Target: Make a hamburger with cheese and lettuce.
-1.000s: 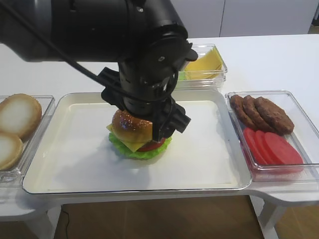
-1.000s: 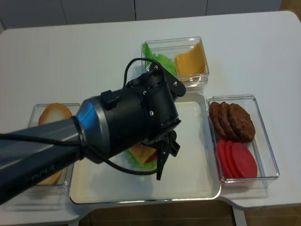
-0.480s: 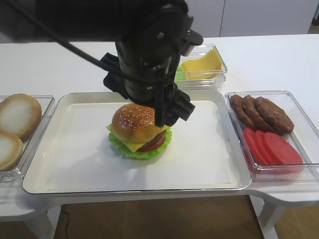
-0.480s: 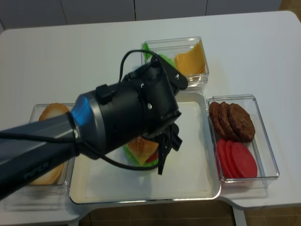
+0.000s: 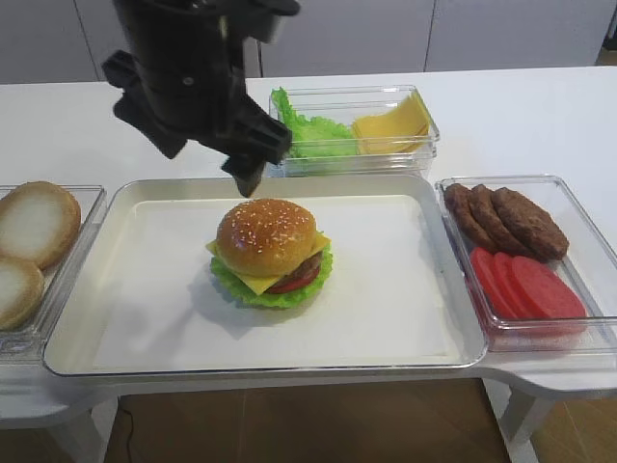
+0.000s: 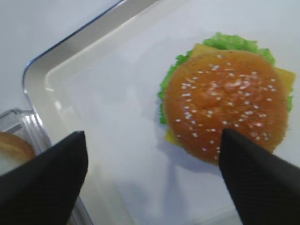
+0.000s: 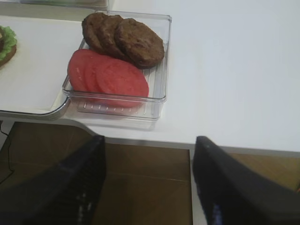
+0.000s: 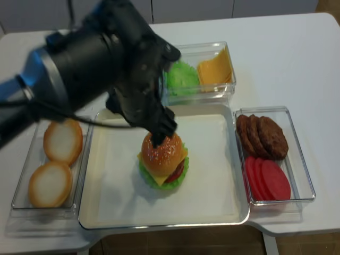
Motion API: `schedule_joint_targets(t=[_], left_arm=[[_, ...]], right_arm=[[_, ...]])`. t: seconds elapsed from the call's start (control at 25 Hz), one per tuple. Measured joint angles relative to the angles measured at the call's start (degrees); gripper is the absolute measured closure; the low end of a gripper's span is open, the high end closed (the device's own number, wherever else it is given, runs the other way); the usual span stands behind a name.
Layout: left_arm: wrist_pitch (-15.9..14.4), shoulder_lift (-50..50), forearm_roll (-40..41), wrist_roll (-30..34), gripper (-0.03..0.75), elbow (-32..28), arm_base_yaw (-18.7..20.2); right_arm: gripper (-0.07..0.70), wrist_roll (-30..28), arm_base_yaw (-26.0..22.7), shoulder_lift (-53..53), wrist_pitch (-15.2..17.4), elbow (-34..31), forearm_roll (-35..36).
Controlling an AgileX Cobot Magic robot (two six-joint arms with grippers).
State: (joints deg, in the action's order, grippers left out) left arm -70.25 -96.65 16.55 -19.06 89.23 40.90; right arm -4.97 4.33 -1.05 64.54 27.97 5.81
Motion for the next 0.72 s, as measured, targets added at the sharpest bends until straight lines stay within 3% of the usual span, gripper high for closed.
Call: schedule_joint_targets(t=[0.48, 0.72], left_arm=[[-0.68, 6.62, -5.21, 5.73, 0.091, 0.04, -23.2], [-1.0, 7.38, -13.95, 13.27, 0.092, 0.04, -36.07]], right_arm=[[0.185, 0.0, 0.0, 0.0, 0.0, 0.0, 0.0], [0.185, 0.0, 0.0, 0.0, 0.0, 0.0, 0.0]])
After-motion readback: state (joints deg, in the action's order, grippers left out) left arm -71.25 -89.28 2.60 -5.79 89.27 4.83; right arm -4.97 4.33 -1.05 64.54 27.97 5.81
